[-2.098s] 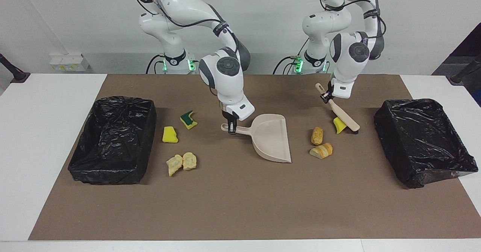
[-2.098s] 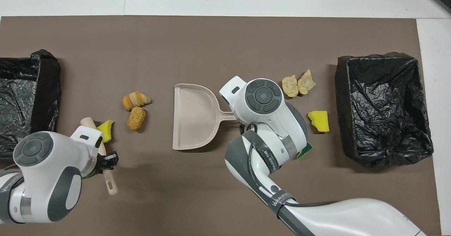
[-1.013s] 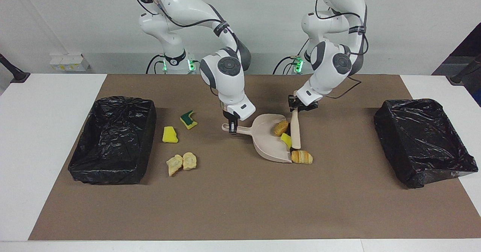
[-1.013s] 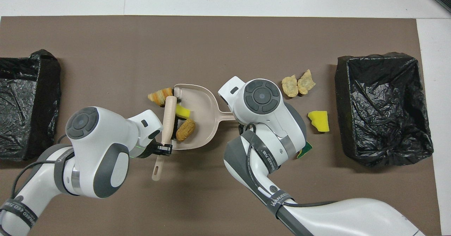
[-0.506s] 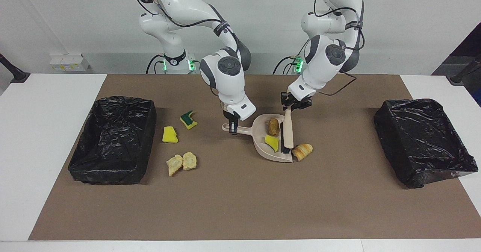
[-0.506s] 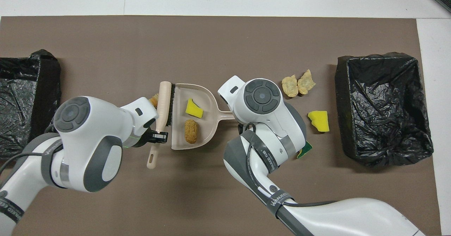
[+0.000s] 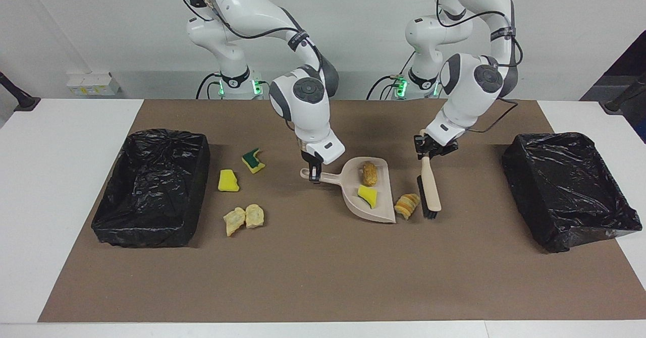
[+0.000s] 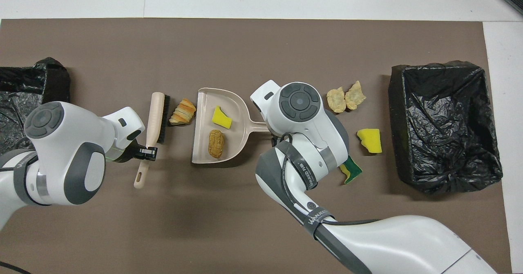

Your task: Sweep and dump trash in bin

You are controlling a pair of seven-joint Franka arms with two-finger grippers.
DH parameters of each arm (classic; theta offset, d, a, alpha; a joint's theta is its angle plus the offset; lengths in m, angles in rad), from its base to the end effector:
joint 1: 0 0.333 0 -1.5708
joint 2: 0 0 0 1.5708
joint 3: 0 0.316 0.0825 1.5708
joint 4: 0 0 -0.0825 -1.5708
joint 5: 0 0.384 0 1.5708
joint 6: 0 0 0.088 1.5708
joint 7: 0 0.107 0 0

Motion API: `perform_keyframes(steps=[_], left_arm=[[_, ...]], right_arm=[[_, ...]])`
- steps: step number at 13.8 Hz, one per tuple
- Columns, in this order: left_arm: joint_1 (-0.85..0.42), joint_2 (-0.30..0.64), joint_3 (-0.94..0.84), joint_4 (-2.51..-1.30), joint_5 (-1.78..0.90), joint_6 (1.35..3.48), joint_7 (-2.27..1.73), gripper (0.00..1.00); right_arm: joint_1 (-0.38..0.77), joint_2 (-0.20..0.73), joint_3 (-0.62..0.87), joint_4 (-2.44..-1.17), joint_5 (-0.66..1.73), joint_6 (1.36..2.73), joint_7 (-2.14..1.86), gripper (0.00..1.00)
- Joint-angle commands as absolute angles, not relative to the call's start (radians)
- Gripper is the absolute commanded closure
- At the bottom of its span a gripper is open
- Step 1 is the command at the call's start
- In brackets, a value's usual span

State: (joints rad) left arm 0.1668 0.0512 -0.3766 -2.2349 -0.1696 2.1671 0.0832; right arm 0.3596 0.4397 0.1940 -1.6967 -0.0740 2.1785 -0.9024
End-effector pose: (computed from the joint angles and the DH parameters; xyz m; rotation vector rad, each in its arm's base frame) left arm 0.5049 -0.1139 0.3405 2.9765 -0.2837 -0.1882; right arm 0.5783 0.3383 0.3491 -2.3148 -2.1065 -0.0842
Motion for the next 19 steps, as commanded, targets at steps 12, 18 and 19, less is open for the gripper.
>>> perform_keyframes(steps=[12, 18, 19], left_arm=[[0.007, 0.006, -0.380, -2.020, -0.184, 1.931, -0.054, 1.00], [0.094, -0.040, -0.377, -2.066, -0.175, 1.892, -0.127, 1.00], [0.081, -0.069, -0.379, -2.106, -0.175, 1.893, -0.184, 1.00]], right_arm=[[0.302, 0.433, 0.204, -1.683, -0.083, 2.154, -0.968, 1.00], [0.108, 0.266, 0.204, -1.746, 0.034, 2.074, -1.244, 1.00], [0.062, 0.237, 0.204, -1.746, 0.037, 2.048, -1.281, 1.00]])
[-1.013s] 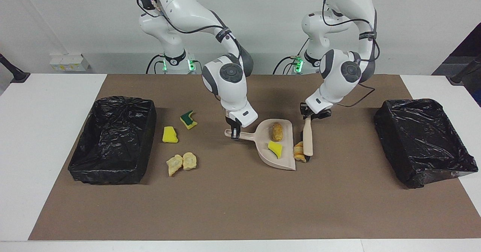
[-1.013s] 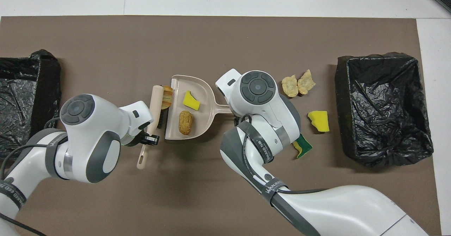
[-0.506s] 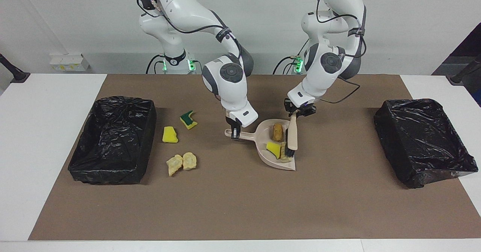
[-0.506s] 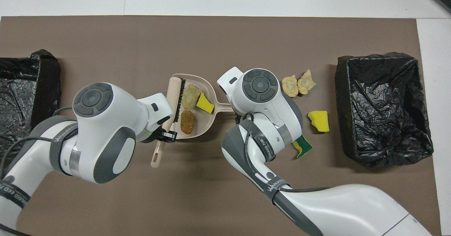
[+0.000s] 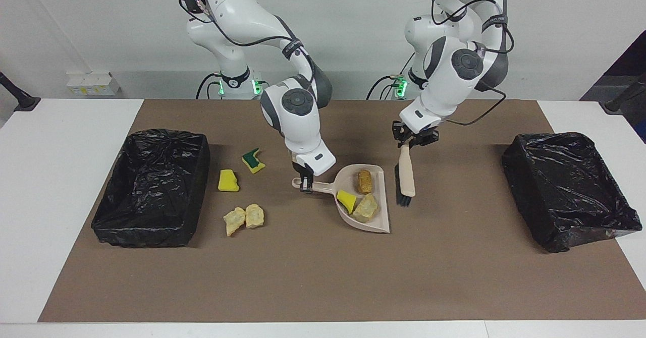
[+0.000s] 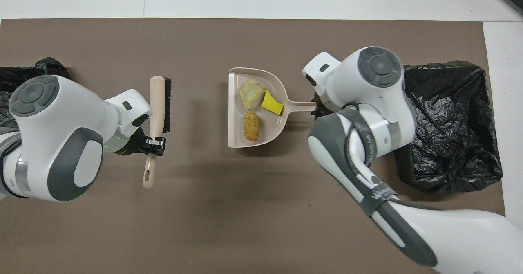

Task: Sweep and dump trash in bin
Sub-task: 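Carry the loaded dustpan over the nearer bin with the right gripper, then tilt the dustpan with the right gripper to dump trash into the bin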

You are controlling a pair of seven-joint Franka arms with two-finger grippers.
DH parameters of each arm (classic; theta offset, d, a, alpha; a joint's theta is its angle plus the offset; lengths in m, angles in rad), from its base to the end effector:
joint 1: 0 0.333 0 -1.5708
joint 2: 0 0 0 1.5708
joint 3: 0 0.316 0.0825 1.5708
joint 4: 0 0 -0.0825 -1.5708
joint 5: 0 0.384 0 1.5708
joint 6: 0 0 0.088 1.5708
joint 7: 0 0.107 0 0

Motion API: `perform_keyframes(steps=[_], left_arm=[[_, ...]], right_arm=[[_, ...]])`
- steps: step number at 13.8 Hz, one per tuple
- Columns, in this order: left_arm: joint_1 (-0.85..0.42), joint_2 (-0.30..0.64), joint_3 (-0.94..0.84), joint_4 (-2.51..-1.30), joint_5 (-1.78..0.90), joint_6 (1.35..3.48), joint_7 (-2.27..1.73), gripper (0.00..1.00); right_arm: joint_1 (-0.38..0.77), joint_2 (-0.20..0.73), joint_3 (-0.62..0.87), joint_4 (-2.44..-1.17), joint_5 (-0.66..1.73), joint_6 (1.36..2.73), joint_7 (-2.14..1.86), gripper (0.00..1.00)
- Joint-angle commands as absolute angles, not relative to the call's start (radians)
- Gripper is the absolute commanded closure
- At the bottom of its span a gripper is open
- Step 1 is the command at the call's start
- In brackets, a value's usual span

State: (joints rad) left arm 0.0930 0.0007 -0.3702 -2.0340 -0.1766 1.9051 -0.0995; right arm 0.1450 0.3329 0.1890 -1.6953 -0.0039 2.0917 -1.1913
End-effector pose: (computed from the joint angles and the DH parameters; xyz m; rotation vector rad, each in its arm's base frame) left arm 0.5130 -0.1591 0.4345 2.9920 -0.1629 -0.2367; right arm 0.6239 0.2041 0.4114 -2.2634 -2.1402 -0.1356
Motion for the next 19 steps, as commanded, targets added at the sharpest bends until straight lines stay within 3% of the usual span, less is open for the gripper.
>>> perform_keyframes(steps=[1, 9, 13, 16, 17, 18, 19], left_arm=[[0.069, -0.104, -0.383, -2.153, -0.176, 1.899, -0.245, 1.00], [-0.302, -0.271, -0.383, -2.454, -0.332, 2.012, -0.525, 1.00], [-0.434, -0.279, -0.383, -2.554, -0.394, 2.149, -0.586, 1.00], [-0.448, -0.261, -0.383, -2.580, -0.405, 2.207, -0.597, 1.00], [-0.448, -0.261, -0.383, -2.580, -0.405, 2.206, -0.597, 0.92], [-0.445, -0.253, -0.382, -2.577, -0.405, 2.206, -0.595, 0.69], [-0.436, -0.246, -0.382, -2.569, -0.405, 2.204, -0.585, 0.32]], right_arm=[[0.004, 0.221, 0.206, -1.744, 0.050, 2.022, -1.323, 1.00], [-0.401, 0.202, 0.198, -1.671, 0.085, 1.891, -1.666, 1.00], [-0.504, 0.199, 0.190, -1.671, -0.061, 1.913, -1.746, 1.00], [-0.540, 0.196, 0.172, -1.671, -0.129, 1.914, -1.827, 1.00], [-0.541, 0.193, 0.146, -1.671, -0.146, 1.916, -1.850, 1.00], [-0.541, 0.190, 0.129, -1.672, -0.172, 1.934, -1.853, 1.00], [-0.540, 0.189, 0.126, -1.674, -0.231, 1.937, -1.852, 1.00]])
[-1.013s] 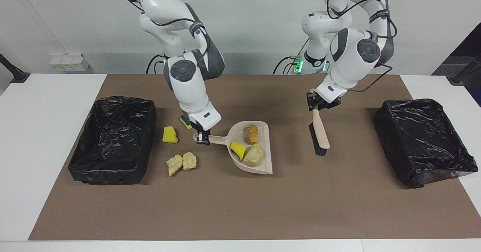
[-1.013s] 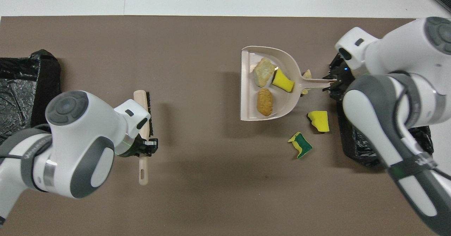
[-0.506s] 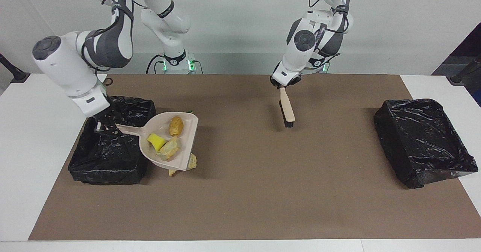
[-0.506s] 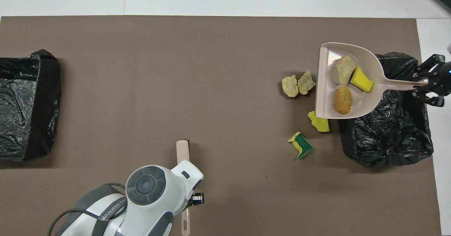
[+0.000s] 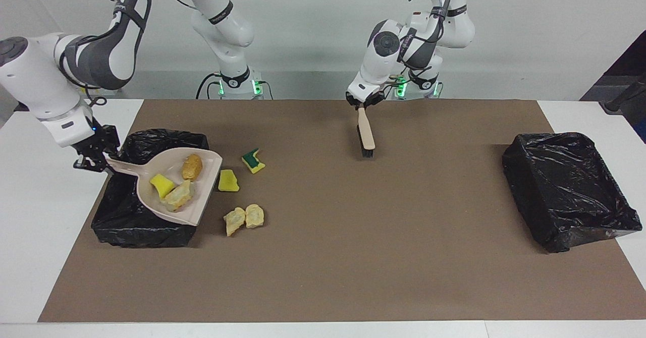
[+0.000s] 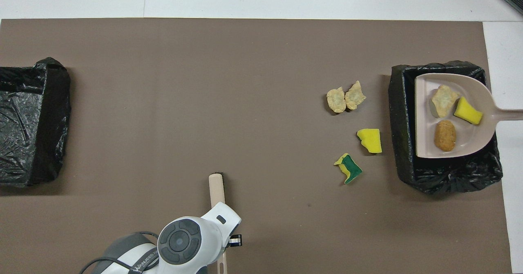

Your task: Sweep and dump trash in bin

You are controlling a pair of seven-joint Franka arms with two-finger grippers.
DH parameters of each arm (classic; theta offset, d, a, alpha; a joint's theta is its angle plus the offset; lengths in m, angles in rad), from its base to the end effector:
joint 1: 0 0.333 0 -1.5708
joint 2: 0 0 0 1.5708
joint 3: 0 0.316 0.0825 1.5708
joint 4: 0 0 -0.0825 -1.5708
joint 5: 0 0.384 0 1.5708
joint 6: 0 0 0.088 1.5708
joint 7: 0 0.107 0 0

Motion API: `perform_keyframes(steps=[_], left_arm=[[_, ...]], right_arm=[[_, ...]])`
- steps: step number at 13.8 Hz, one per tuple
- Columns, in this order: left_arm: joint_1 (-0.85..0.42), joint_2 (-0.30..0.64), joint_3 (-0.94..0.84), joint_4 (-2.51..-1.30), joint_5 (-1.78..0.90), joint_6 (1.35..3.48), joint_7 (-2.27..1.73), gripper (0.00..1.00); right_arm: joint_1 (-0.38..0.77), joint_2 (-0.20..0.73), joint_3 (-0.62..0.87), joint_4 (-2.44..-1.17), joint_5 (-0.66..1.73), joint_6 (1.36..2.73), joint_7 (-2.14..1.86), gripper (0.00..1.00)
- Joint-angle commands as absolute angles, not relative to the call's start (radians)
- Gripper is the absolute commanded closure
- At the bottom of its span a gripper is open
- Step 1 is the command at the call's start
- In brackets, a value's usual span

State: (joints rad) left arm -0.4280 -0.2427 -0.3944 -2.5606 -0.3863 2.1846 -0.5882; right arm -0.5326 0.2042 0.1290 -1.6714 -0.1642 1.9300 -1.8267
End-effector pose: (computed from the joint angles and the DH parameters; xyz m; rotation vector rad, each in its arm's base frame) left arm 0.2766 -0.3122 0.3346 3.0506 0.0452 -0.3644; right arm 0.5723 -0.2629 0.4887 2.2452 2.0361 -0.1385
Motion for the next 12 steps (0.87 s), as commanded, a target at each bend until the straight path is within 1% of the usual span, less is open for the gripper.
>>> perform_keyframes(steps=[1, 3, 4, 6, 8, 9, 11, 12], left_arm=[[-0.424, -0.242, -0.379, -2.566, -0.406, 2.204, -0.584, 0.00], [-0.353, -0.242, -0.377, -2.507, -0.397, 2.165, -0.575, 0.00], [-0.319, -0.242, -0.373, -2.472, -0.391, 2.126, -0.574, 0.00], [-0.188, -0.241, -0.376, -2.374, -0.365, 2.047, -0.531, 0.00], [-0.114, -0.239, -0.376, -2.321, -0.286, 2.017, -0.468, 0.00], [-0.063, -0.209, -0.376, -2.283, -0.269, 2.019, -0.431, 0.00], [0.026, -0.116, -0.376, -2.144, -0.218, 1.959, -0.407, 0.00], [0.041, -0.074, -0.377, -2.081, -0.157, 1.933, -0.403, 0.00]], right_arm=[[-0.540, 0.189, 0.126, -1.674, -0.279, 1.937, -1.838, 1.00], [-0.511, 0.189, 0.129, -1.680, -0.384, 1.934, -1.778, 1.00], [-0.479, 0.189, 0.130, -1.683, -0.458, 1.925, -1.722, 1.00], [-0.395, 0.164, 0.130, -1.704, -0.576, 1.910, -1.620, 1.00], [-0.318, 0.135, 0.130, -1.709, -0.656, 1.843, -1.536, 1.00], [-0.275, 0.118, 0.130, -1.709, -0.691, 1.809, -1.501, 1.00], [-0.201, 0.100, 0.130, -1.716, -0.780, 1.744, -1.422, 1.00], [-0.177, 0.092, 0.130, -1.723, -0.814, 1.714, -1.364, 1.00]])
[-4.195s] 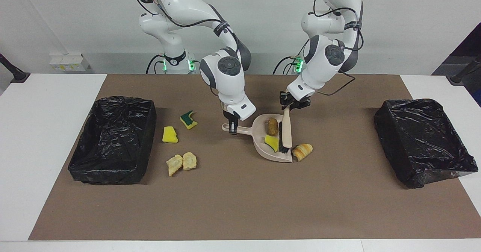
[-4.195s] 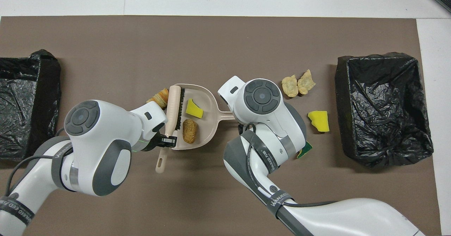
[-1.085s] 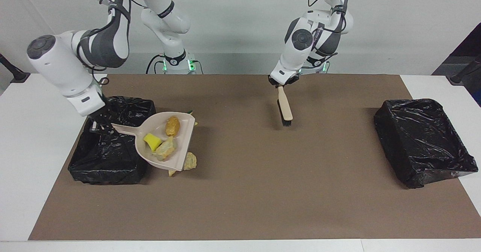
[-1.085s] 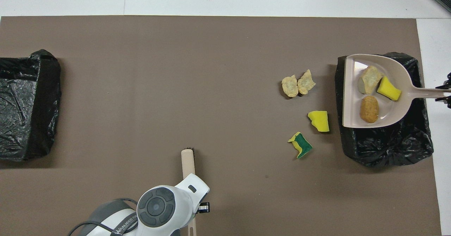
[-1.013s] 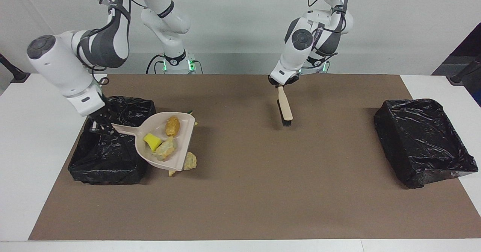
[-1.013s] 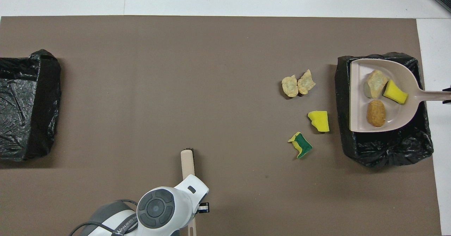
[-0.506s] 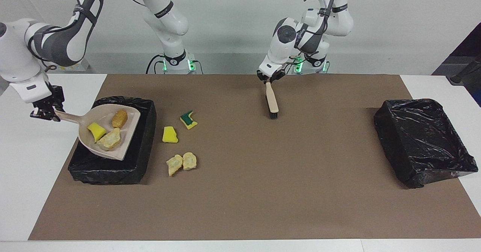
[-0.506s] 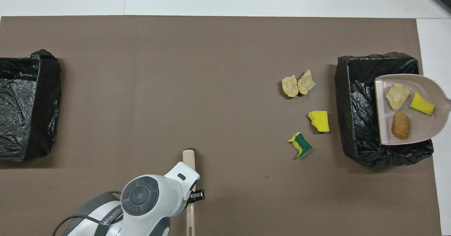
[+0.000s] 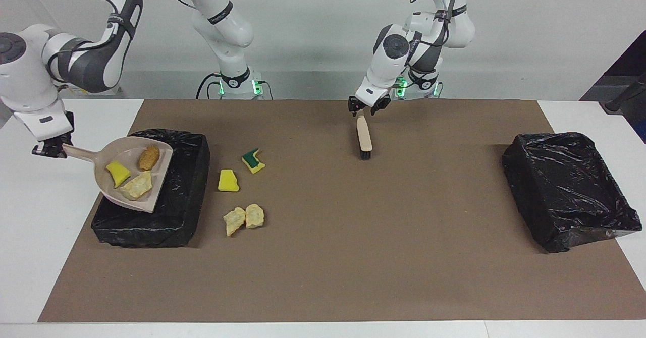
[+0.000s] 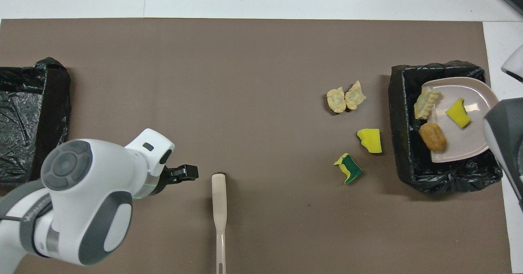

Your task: Sweep and dump trash in bin

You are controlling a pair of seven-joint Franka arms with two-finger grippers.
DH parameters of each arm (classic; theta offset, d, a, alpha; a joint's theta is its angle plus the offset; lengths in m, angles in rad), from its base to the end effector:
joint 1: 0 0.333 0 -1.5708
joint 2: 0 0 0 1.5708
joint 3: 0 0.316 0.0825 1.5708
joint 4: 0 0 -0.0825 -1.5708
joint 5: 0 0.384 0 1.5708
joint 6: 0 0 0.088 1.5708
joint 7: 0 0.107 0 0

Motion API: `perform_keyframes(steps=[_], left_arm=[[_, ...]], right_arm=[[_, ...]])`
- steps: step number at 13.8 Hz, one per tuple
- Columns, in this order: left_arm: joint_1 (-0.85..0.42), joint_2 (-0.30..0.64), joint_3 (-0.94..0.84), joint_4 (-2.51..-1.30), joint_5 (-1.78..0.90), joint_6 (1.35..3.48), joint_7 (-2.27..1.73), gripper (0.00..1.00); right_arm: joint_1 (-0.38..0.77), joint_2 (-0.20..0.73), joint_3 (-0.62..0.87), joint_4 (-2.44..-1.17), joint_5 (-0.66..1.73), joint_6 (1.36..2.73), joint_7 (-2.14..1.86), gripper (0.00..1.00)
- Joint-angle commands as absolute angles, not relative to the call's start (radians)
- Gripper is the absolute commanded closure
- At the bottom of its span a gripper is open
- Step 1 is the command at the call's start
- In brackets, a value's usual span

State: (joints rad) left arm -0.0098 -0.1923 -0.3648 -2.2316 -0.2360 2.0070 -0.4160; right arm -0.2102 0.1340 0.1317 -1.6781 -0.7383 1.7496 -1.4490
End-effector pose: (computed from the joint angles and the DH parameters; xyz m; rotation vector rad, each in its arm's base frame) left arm 0.4467 -0.1956 0.4436 3.0126 0.2318 -0.1400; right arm 0.5961 -0.1116 0.5335 1.8627 1.7881 -0.7121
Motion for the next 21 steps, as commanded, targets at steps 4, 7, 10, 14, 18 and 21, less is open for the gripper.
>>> perform_keyframes(steps=[4, 7, 10, 14, 18, 21], left_arm=[[0.122, 0.008, -0.374, -1.935, -0.075, 1.925, -0.338, 0.00], [0.210, -0.003, -0.373, -1.882, -0.058, 1.887, -0.200, 0.00], [0.262, 0.012, -0.356, -1.697, 0.000, 1.677, -0.058, 0.00], [0.264, -0.024, -0.330, -1.680, 0.000, 1.619, -0.058, 0.00], [0.278, -0.028, -0.307, -1.680, -0.003, 1.612, -0.067, 0.00], [0.284, -0.046, -0.304, -1.677, -0.002, 1.624, -0.072, 0.00]], right_arm=[[-0.106, 0.058, 0.132, -1.727, -0.926, 1.611, -1.311, 1.00], [-0.077, 0.023, 0.141, -1.700, -0.950, 1.549, -1.316, 1.00], [-0.035, 0.031, 0.170, -1.658, -0.911, 1.526, -1.246, 1.00], [-0.012, 0.058, 0.176, -1.637, -0.639, 1.546, -0.993, 1.00], [0.096, 0.109, 0.176, -1.622, -0.425, 1.587, -0.547, 1.00], [0.228, 0.220, 0.176, -1.544, -0.351, 1.620, -0.204, 1.00]])
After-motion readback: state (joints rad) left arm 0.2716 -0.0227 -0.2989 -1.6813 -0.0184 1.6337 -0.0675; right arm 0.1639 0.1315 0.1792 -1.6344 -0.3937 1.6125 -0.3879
